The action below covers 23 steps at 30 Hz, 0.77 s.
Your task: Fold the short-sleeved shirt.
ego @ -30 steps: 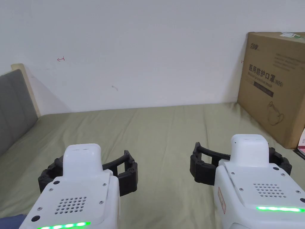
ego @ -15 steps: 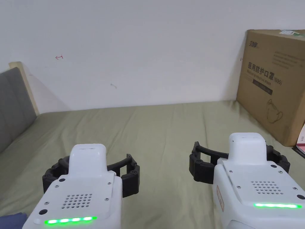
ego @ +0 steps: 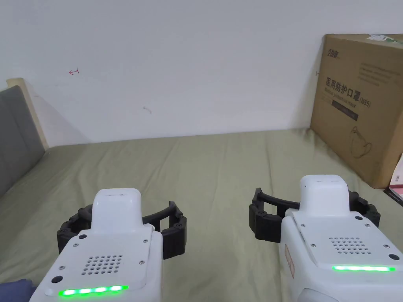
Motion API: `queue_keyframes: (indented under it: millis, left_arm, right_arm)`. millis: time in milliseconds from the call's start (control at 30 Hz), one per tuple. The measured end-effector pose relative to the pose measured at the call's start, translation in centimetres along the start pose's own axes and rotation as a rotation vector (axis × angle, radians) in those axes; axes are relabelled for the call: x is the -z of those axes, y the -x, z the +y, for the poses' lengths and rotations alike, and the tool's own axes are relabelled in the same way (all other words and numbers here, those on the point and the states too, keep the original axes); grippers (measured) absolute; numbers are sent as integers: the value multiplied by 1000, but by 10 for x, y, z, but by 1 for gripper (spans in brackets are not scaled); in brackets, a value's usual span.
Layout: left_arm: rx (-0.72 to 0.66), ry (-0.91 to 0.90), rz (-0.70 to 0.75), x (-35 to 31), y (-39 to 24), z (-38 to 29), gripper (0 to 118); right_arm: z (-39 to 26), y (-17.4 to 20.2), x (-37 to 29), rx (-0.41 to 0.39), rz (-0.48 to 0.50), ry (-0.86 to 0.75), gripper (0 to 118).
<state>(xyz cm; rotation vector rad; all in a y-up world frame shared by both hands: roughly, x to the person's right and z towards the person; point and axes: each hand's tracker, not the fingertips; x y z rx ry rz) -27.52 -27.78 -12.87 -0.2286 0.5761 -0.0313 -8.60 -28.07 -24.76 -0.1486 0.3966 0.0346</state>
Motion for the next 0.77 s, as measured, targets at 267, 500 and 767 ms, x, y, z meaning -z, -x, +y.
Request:
queue_keyframes:
  millis: [267,500,767]
  left_arm:
    - [22,17,-18,2,-6,-1,111]
    - [71,-78,4,-2,-8,-9,112]
    - [8,-76,9,0,-3,-10,112]
  right_arm:
    - [-4,-2,3,-2,-2,11,116]
    - [-5,-5,5,10,-8,18,116]
    - [-7,-4,3,2,-12,12,116]
